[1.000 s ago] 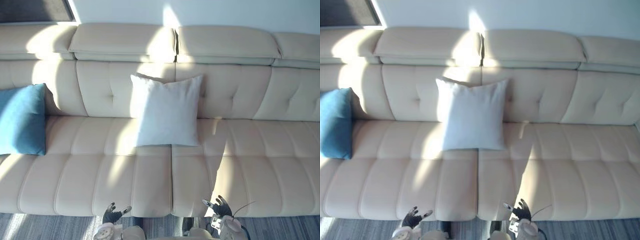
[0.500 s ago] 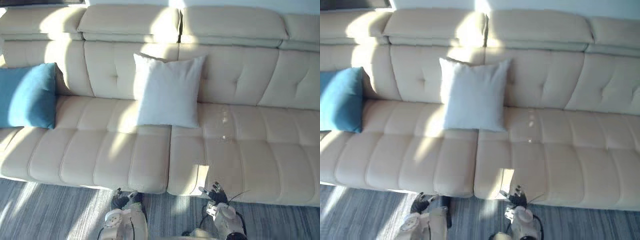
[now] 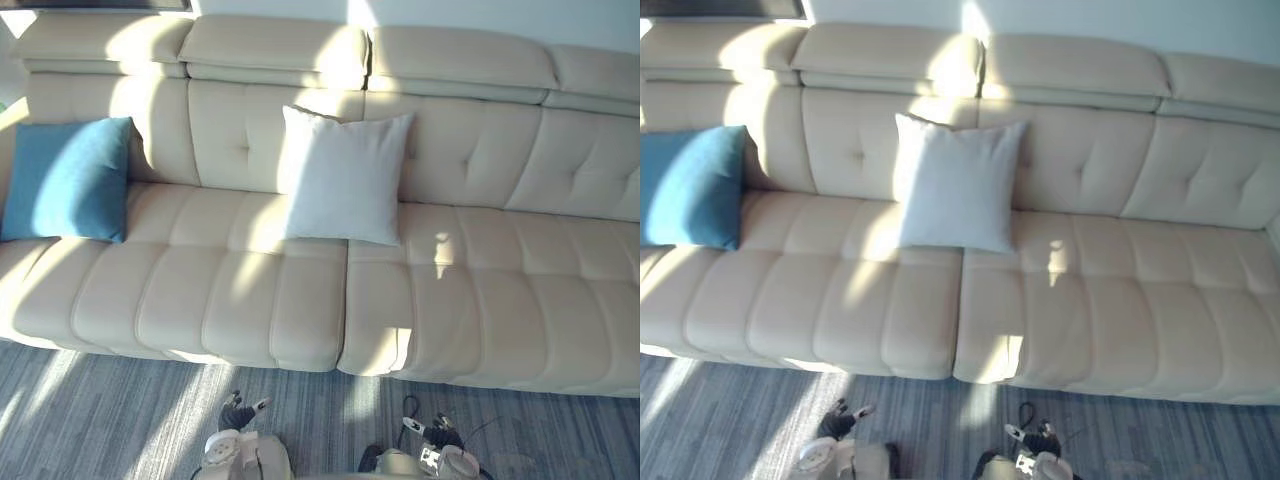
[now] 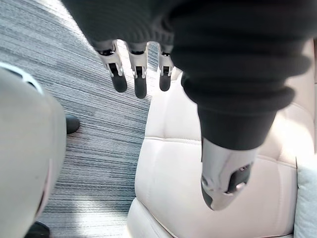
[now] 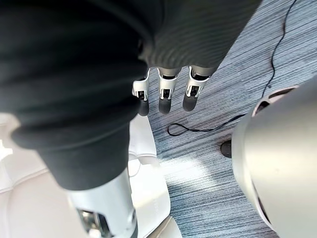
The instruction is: Pick up cushions and gather them together orderly.
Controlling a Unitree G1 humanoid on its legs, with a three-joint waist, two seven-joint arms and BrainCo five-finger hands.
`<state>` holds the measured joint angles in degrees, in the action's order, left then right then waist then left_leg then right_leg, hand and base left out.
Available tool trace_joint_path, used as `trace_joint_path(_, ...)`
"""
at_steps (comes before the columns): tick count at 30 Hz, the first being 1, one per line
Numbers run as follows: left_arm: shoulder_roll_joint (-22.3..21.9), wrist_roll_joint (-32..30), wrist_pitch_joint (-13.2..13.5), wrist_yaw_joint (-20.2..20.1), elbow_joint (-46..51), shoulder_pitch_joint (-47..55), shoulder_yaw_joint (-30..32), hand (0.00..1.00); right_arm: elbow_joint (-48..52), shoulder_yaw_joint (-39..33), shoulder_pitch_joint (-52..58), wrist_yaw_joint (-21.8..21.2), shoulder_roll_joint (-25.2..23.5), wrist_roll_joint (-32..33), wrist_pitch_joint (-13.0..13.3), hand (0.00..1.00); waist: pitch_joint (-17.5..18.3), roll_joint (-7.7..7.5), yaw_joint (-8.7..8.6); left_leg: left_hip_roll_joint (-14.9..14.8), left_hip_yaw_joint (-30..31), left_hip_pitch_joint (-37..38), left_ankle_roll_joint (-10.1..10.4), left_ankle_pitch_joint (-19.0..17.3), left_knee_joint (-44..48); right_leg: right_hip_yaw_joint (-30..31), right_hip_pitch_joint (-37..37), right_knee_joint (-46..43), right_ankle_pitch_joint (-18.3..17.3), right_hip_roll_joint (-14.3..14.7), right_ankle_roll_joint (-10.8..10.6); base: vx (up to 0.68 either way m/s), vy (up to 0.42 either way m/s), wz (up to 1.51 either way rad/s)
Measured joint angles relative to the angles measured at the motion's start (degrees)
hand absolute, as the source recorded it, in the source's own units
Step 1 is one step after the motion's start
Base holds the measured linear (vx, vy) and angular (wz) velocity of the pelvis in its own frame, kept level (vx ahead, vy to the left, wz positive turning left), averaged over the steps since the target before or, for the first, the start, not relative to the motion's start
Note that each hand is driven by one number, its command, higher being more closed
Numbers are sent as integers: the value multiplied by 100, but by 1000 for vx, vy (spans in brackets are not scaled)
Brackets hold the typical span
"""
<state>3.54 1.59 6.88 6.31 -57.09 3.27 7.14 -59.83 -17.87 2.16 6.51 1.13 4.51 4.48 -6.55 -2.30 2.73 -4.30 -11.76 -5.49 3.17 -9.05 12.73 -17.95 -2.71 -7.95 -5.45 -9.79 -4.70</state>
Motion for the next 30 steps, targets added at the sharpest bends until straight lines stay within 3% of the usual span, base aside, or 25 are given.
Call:
trace_joint_path(2,18,-52,-3,2,-14,70,-33,0,-13,-1,1,10,32,-7,0,0,17,54,-1,75,13,61,-59,53,-83,-7,88,139,89,-6,-14,-14,22,2)
trace_joint_path(3,17,-149,-6,-3,-209,156,76,0,-233,-6,-223,19,180,-215,-48,0,196,124,-80,189,483,727,-64,355,-954,-38,581,615,180,135,66,0,0,0)
trace_joint_path(13,26,-148,-8,-34,-212,161,79,0,-232,3,-155,35,181,-469,-107,0,195,116,-90,170,417,759,-64,355,-942,39,587,535,182,132,64,0,0,-3)
trace_joint_path(16,33,-147,-7,-44,-210,159,91,0,-232,17,-139,37,178,-699,-181,0,182,87,-90,150,270,823,-65,326,-871,186,591,499,200,130,67,-27,15,-23)
trace_joint_path(21,23,-147,-15,-161,-230,116,258,0,-233,69,-80,122,199,-912,-290,0,51,110,-95,-19,45,625,-68,-201,70,621,480,319,246,205,46,-102,37,-41)
trace_joint_path(27,16,-154,-100,-162,-333,-53,266,0,-146,85,11,144,210,-910,-353,0,17,41,-111,-6,-408,578,-82,-215,-51,1072,39,309,431,161,0,-111,52,-41)
trace_joint_path(29,20,-165,-106,-161,-382,-78,242,0,-115,135,-32,142,185,-910,-352,0,5,44,-139,-81,-694,621,-83,-224,-87,898,-29,382,448,134,59,-46,15,-64)
trace_joint_path(30,17,-165,-108,-158,-407,-97,245,0,-107,137,-45,141,178,-912,-352,0,-18,71,-149,-117,-859,659,-81,-216,-159,504,-43,384,467,49,165,-7,13,-79)
